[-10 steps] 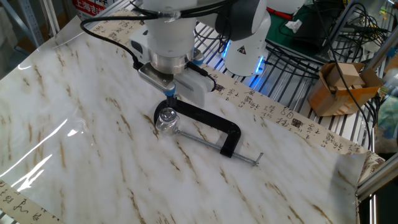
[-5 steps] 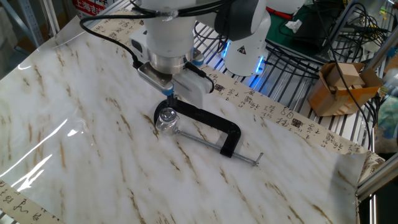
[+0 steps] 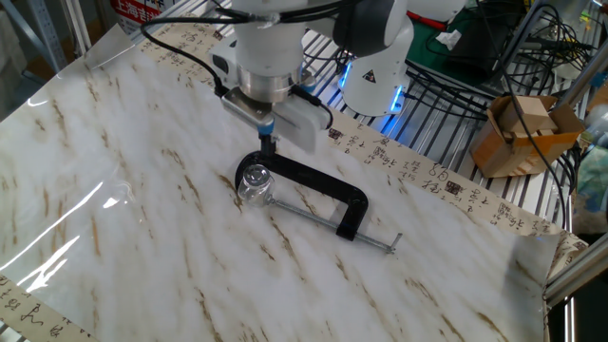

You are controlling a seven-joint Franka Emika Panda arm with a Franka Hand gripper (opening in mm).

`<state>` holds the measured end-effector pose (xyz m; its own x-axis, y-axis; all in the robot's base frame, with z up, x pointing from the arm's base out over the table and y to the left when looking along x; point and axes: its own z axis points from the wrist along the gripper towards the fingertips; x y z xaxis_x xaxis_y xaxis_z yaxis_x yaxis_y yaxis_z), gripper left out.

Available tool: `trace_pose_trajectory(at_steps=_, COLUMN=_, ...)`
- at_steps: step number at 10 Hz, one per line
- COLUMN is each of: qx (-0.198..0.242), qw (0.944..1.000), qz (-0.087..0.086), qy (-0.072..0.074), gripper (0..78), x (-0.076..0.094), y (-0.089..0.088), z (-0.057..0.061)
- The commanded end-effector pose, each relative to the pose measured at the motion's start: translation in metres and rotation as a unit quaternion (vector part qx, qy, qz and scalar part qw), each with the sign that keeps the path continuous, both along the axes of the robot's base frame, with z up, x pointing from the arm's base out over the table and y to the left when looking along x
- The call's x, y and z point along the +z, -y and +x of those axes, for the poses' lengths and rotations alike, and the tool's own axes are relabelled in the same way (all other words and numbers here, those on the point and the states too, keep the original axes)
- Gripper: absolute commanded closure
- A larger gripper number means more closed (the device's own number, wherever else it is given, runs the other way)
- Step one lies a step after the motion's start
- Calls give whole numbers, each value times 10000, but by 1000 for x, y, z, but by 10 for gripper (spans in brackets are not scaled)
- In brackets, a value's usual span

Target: Unscrew the lid from the jar

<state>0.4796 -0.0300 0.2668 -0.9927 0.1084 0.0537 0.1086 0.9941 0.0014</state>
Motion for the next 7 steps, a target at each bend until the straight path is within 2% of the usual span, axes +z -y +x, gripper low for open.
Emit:
trace_pose_trajectory(at_steps=1, qx=265, qw=9994, qz=36, qy=235, gripper=776, x=-27, y=27, z=-28)
trace_pose_trajectory(at_steps=4, qx=292, qw=9990, qz=30, qy=332, gripper=776, x=-36, y=34, z=-40)
trace_pose_trajectory(at_steps=7, qx=304, qw=9987, qz=33, qy=402, gripper=776, x=-49, y=34, z=-42)
